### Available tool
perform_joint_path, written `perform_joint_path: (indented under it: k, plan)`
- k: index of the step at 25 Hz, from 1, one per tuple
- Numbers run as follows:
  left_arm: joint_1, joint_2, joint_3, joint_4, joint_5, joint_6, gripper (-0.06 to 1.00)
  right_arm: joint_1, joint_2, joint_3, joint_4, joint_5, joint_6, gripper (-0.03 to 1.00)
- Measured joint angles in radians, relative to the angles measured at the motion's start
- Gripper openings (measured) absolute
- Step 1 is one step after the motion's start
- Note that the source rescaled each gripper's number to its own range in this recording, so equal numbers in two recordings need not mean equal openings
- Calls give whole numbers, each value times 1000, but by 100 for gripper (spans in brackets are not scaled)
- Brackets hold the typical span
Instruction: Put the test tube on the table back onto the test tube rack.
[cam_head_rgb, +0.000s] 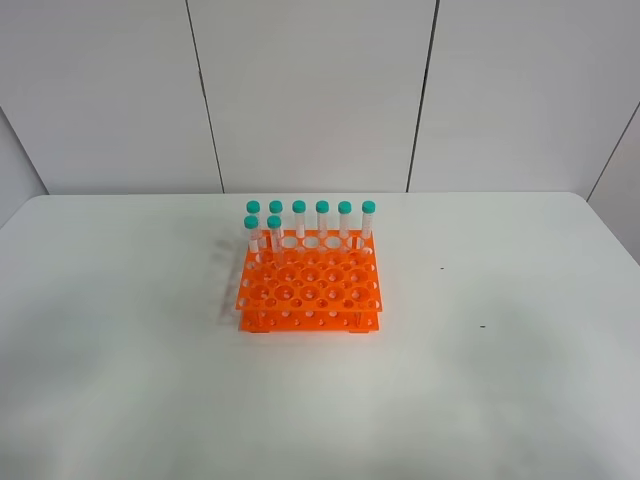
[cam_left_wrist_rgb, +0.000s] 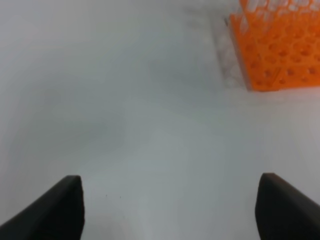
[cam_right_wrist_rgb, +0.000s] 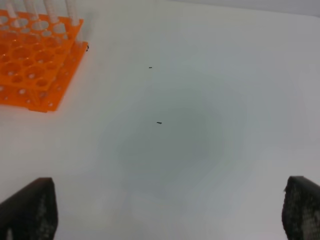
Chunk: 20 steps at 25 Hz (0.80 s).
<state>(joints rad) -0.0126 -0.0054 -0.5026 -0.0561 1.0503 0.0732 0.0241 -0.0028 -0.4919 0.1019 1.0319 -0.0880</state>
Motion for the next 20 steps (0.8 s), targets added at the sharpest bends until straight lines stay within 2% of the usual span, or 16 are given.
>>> perform_joint_path:
  k: [20]
  plan:
    - [0, -1, 0, 0, -3, 1, 100, 0, 0, 0, 0, 0, 0, 100]
